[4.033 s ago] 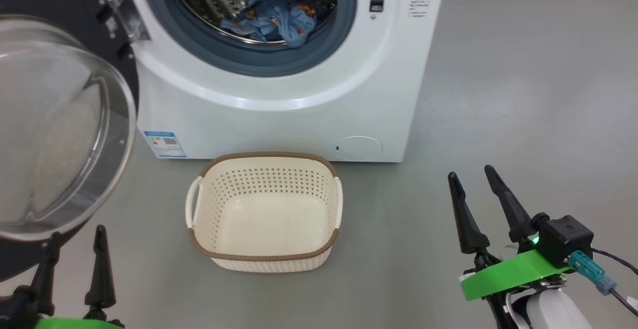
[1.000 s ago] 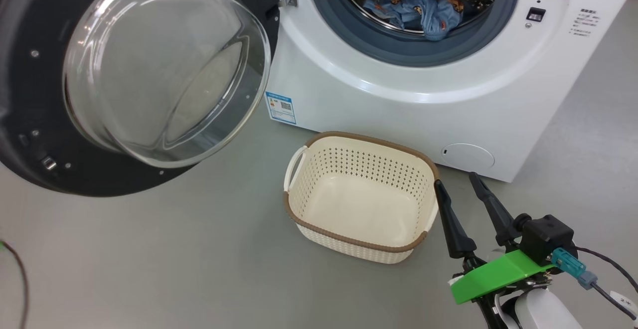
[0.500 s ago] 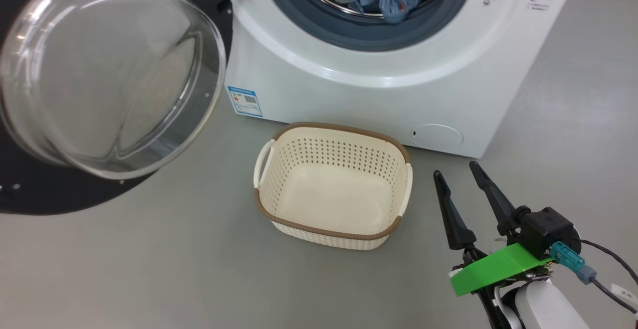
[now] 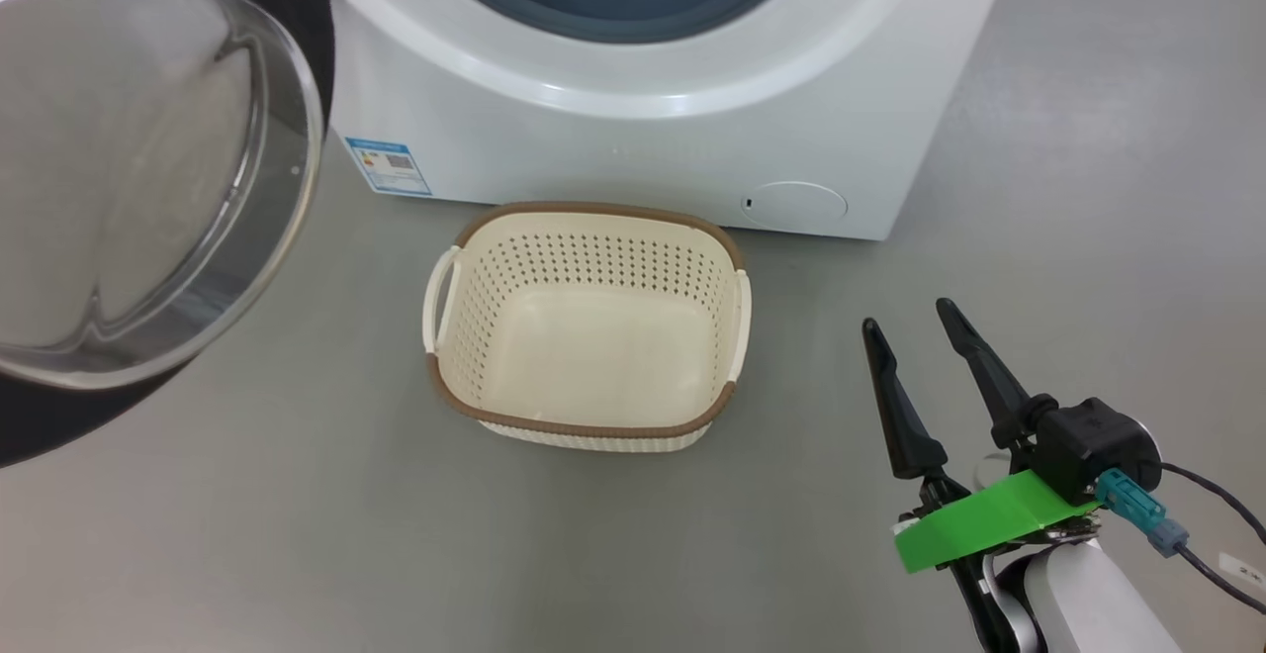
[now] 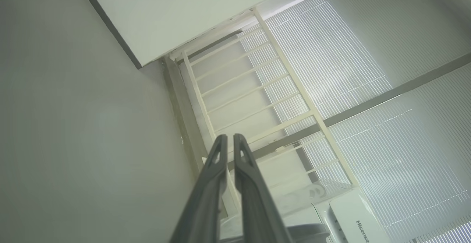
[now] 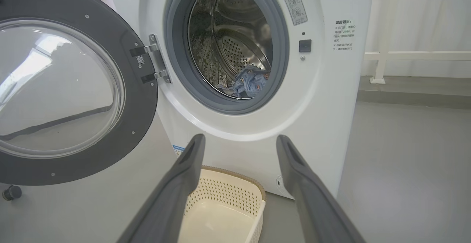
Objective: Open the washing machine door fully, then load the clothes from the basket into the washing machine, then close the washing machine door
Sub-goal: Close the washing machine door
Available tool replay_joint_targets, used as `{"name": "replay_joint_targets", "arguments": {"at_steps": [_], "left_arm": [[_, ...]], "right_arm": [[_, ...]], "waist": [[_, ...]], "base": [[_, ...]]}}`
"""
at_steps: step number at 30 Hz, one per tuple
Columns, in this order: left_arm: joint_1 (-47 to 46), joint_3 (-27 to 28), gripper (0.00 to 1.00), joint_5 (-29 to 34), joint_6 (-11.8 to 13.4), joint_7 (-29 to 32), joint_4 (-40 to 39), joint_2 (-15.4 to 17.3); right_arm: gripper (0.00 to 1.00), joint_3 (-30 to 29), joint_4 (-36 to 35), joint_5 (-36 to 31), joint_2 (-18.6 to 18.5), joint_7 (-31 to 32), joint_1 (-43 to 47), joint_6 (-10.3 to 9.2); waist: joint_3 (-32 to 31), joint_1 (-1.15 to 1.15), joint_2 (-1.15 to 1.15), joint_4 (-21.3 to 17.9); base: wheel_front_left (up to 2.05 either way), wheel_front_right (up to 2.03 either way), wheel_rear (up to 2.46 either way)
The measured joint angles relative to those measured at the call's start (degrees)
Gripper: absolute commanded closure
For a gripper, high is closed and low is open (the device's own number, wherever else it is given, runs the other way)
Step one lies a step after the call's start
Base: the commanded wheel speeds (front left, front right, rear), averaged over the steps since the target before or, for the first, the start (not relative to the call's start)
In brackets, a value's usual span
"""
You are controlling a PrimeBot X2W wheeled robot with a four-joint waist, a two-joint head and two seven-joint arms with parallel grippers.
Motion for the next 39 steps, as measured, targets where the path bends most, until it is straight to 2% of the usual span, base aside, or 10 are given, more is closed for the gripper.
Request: {"name": "replay_joint_targets", "arguments": {"at_steps": [4, 11, 14, 24, 33, 39], "left_arm": [[-0.94, 1.05, 1.0, -2.19, 0.0, 4.24, 4.02, 1.23], [-4.19, 1.14, 1.0, -3.55, 0.0, 13.97, 10.05, 6.02], [-5.49, 0.73, 1.0, -3.53, 0.0, 15.5, 12.14, 7.44], [-7.81, -1.78, 1.0, -2.82, 0.0, 21.31, 16.45, 7.88], [-7.25, -3.55, 1.0, -2.27, 0.0, 28.61, 14.13, 8.51], [-1.54, -5.01, 1.0, -1.87, 0.0, 33.6, 5.34, 8.42]], "right_arm": [[0.0, 0.29, -0.49, -0.31, 0.04, 0.0, -0.26, 0.0], [0.0, 0.22, -1.23, -1.72, 0.09, 0.0, -0.64, 0.0], [0.0, 0.22, -1.81, -1.69, 0.09, 0.0, -0.91, 0.0], [0.0, 0.25, -2.43, -1.67, 0.09, 0.0, -1.35, 0.0], [0.0, 0.13, -2.41, -1.63, 0.1, 0.0, -1.35, 0.0], [0.0, 0.0, -2.27, -1.22, 0.1, 0.0, -1.35, 0.0]], "waist": [[1.38, 0.0, 0.0, -1.13], [4.52, 0.0, 0.0, -2.92], [5.59, 0.0, 0.0, -3.49], [7.31, 0.0, 0.0, -4.28], [7.12, 0.0, 0.0, -3.87], [6.38, -0.01, 0.0, -3.41]], "base": [[0.0, 0.0, 0.0], [0.0, 0.0, 0.0], [0.0, 0.0, 0.0], [0.0, 0.0, 0.0], [0.0, 0.0, 0.0], [0.0, 0.0, 0.0]]}}
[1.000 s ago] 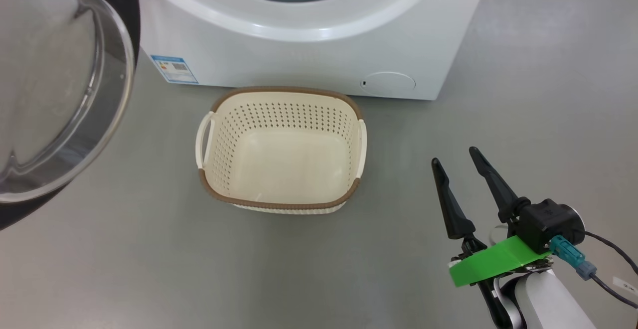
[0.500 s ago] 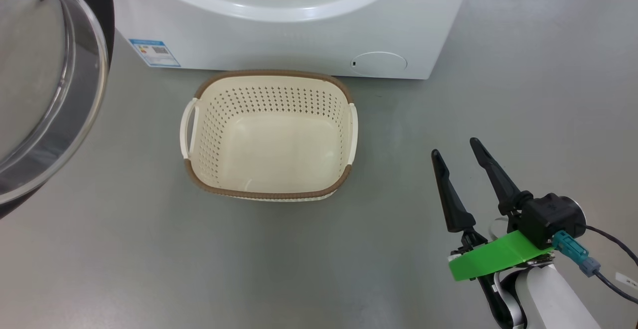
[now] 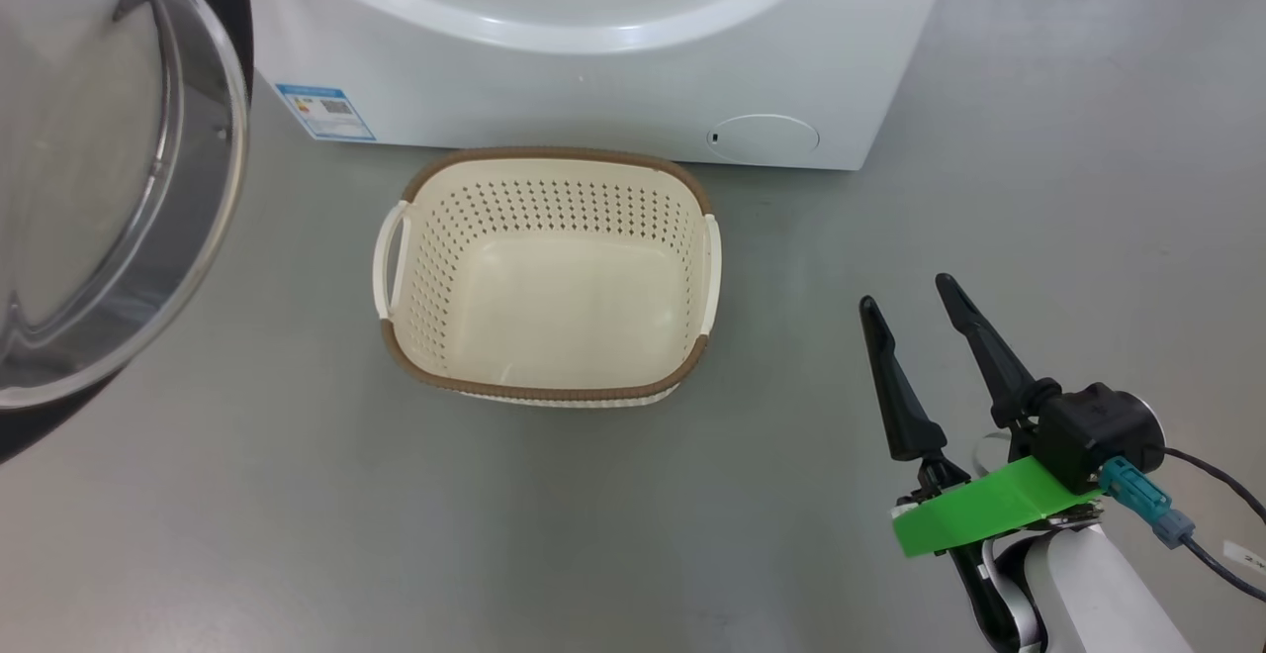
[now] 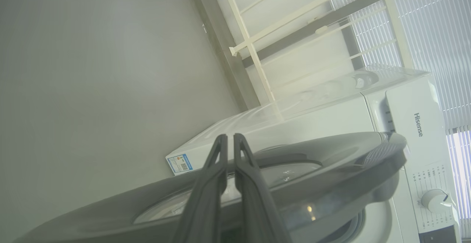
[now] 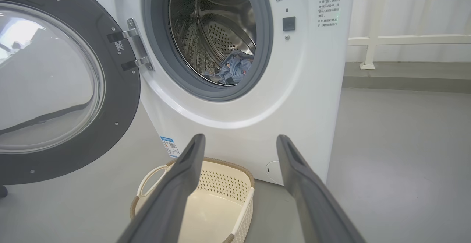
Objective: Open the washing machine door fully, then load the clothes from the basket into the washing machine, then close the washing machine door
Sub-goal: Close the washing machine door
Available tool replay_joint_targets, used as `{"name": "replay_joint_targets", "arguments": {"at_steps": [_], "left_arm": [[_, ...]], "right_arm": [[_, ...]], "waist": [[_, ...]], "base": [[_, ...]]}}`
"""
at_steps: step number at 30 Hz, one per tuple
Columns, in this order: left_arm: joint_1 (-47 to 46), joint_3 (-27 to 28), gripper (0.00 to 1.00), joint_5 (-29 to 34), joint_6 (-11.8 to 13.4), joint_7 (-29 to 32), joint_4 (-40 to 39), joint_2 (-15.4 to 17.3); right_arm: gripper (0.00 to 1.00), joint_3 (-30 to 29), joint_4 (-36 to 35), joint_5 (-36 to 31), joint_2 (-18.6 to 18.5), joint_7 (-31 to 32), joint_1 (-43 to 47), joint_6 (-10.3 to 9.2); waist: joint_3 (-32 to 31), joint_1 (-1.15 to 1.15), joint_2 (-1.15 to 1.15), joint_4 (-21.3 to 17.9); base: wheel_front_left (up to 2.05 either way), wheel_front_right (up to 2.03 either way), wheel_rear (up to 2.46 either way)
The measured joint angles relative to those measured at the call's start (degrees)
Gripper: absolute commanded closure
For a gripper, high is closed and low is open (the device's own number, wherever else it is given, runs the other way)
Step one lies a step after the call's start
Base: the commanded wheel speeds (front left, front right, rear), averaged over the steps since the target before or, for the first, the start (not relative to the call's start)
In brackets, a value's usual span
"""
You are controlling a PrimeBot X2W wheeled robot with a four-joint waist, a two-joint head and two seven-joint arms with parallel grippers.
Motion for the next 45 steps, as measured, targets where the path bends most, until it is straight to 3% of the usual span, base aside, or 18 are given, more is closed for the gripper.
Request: {"name": "replay_joint_targets", "arguments": {"at_steps": [12, 24, 35, 45], "left_arm": [[8.69, -1.27, 1.0, -0.82, 0.0, 8.89, -9.36, -1.7], [15.78, -2.78, 1.0, -1.93, 0.0, 16.36, -22.6, -5.79], [18.95, -1.68, 1.0, -8.12, 0.0, 22.67, -29.21, -9.74], [19.55, -2.37, 1.0, -11.8, 4.46, 25.68, -33.07, -14.01]], "right_arm": [[0.0, 0.09, 1.43, 0.69, 0.01, 0.0, 0.01, 0.0], [0.0, 0.18, 1.82, 2.35, 0.02, 0.0, 0.06, 0.0], [0.0, 0.18, 2.03, 3.35, 0.03, 0.0, 1.59, 0.0], [0.0, 1.26, 2.18, 4.08, 0.12, 0.0, 2.24, 0.0]], "waist": [[-3.04, 0.0, 0.0, 0.56], [-5.31, 0.0, 0.0, 0.9], [-7.78, 0.0, 0.0, 0.53], [-9.02, 0.0, 0.0, -0.63]], "base": [[0.0, 0.0, 0.0], [0.0, 0.0, 0.0], [0.0, 0.0, 0.0], [0.0, 0.0, 0.0]]}}
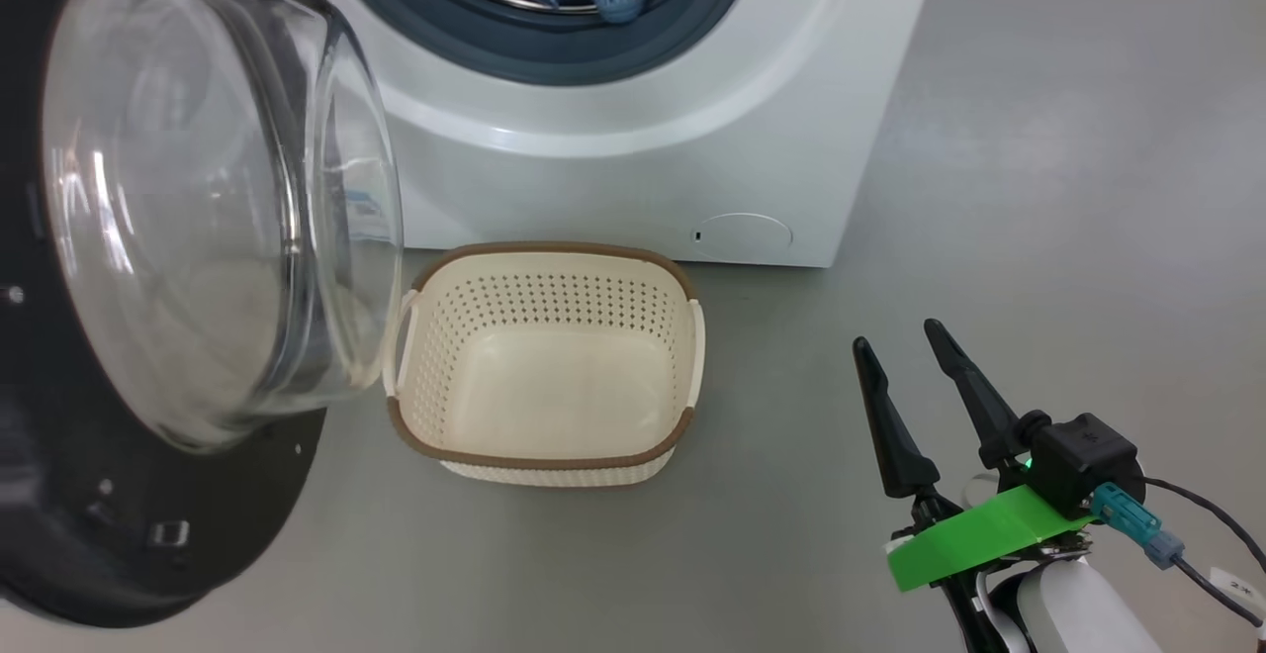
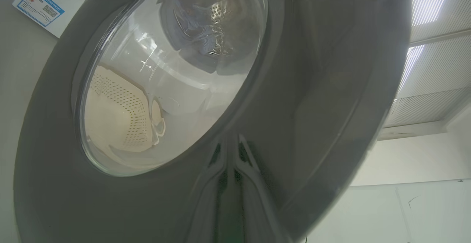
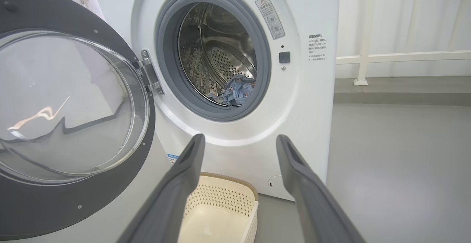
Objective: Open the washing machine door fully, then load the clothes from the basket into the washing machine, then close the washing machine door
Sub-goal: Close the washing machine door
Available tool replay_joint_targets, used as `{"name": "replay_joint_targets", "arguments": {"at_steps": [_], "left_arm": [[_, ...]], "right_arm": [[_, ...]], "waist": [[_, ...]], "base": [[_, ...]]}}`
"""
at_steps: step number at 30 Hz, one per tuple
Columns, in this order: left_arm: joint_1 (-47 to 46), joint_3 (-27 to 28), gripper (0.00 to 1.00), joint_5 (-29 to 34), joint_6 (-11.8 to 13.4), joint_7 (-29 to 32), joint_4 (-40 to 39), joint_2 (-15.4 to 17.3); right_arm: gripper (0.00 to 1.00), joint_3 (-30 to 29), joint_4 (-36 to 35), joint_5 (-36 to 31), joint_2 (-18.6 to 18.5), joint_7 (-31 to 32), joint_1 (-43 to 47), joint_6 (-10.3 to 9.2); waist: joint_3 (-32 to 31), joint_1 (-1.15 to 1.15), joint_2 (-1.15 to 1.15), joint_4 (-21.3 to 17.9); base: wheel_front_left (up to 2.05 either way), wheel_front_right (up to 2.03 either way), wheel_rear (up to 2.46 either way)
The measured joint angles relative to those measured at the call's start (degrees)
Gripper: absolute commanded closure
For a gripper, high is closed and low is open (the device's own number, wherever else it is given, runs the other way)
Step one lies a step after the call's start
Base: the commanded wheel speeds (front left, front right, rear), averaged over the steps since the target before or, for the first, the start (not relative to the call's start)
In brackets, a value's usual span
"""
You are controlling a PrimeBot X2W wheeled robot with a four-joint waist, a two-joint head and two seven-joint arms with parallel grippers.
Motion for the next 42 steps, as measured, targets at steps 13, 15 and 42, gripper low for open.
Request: {"name": "replay_joint_targets", "arguments": {"at_steps": [13, 15, 42], "left_arm": [[2.97, -0.52, 1.0, -1.56, 5.26, 1.13, -11.83, -2.86], [2.97, -0.75, 1.0, -1.63, 5.5, 0.56, -13.12, -3.83], [1.44, -1.66, 1.0, 2.99, 6.45, -10.02, -17.24, -9.55]], "right_arm": [[0.0, 0.07, -0.6, 1.18, 0.01, 0.0, 1.63, 0.0], [0.0, 0.1, -0.85, 1.27, 0.03, 0.0, 1.63, 0.0], [0.0, -0.15, -4.2, 3.1, 0.25, 0.0, 3.75, 0.0]], "waist": [[-1.44, 0.0, 0.0, -4.65], [-1.53, 0.0, 0.0, -5.61], [-1.28, 0.01, 0.0, -21.23]], "base": [[0.0, 0.0, 0.0], [0.0, 0.0, 0.0], [0.0, 0.0, 0.0]]}}
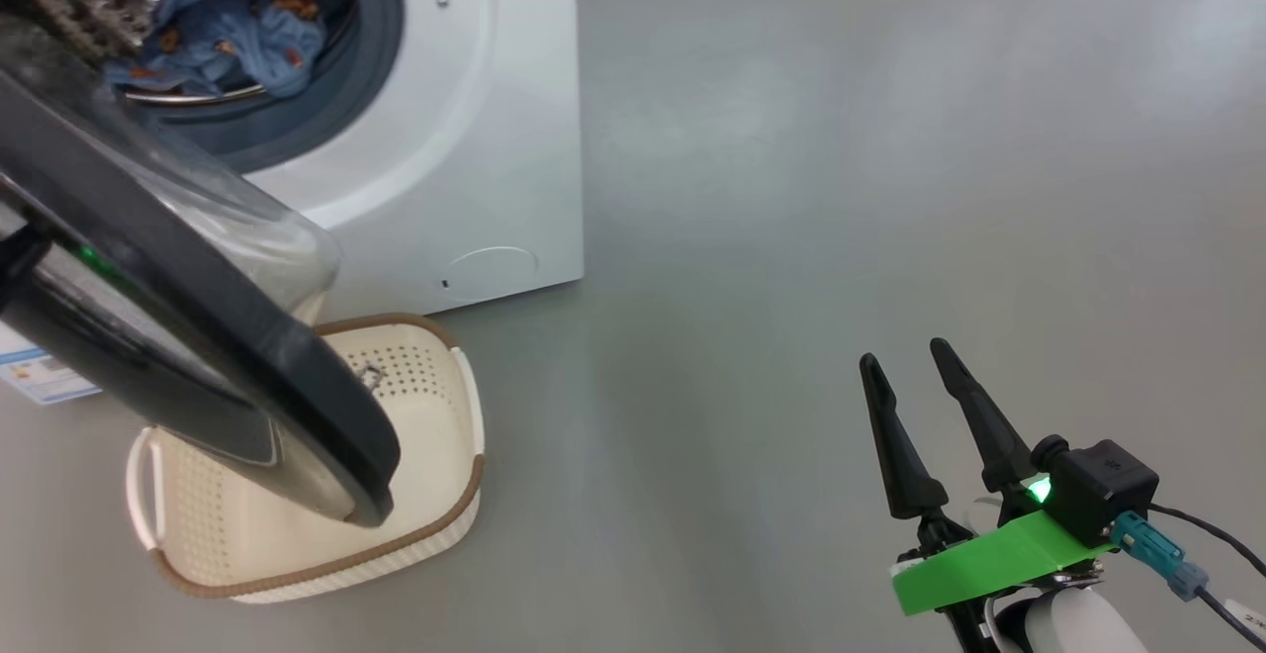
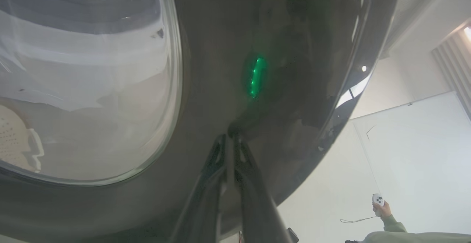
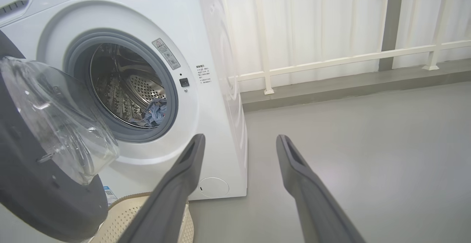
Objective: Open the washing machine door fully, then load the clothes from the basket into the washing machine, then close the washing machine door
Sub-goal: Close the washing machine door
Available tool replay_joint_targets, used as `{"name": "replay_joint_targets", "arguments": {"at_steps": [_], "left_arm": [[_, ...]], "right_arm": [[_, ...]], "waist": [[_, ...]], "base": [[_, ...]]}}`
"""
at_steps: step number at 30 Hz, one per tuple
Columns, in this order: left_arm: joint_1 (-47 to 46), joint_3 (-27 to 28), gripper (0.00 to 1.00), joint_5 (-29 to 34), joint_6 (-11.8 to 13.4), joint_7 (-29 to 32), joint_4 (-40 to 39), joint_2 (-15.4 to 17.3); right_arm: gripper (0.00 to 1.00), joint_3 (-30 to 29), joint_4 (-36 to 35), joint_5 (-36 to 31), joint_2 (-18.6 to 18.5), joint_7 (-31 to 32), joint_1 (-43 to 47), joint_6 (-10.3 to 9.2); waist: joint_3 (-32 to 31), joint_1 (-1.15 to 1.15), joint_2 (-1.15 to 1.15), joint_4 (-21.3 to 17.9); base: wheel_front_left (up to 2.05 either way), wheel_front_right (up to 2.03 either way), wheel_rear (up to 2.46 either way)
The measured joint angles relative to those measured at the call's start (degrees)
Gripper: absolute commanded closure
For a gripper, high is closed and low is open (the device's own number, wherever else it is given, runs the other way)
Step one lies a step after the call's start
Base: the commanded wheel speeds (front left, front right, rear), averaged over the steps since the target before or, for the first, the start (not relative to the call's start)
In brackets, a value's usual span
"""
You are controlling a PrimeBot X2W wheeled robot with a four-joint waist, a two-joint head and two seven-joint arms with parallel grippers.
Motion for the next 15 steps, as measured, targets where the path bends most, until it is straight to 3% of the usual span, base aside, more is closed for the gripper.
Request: {"name": "replay_joint_targets", "arguments": {"at_steps": [6, 15], "left_arm": [[-0.09, -0.05, 1.0, 0.31, -0.25, -0.46, -0.35, -0.85], [-0.08, -0.33, 1.0, 0.54, -1.05, -0.45, -0.35, -1.37]], "right_arm": [[0.0, -0.33, -0.2, 0.0, 0.01, 0.0, 0.03, 0.0], [0.0, -0.76, -0.08, 0.01, 0.2, 0.0, 0.05, 0.0]], "waist": [[0.17, 0.0, 0.0, -1.66], [-0.21, 0.0, 0.0, -0.4]], "base": [[0.0, 0.0, 0.0], [0.0, 0.0, 0.0]]}}
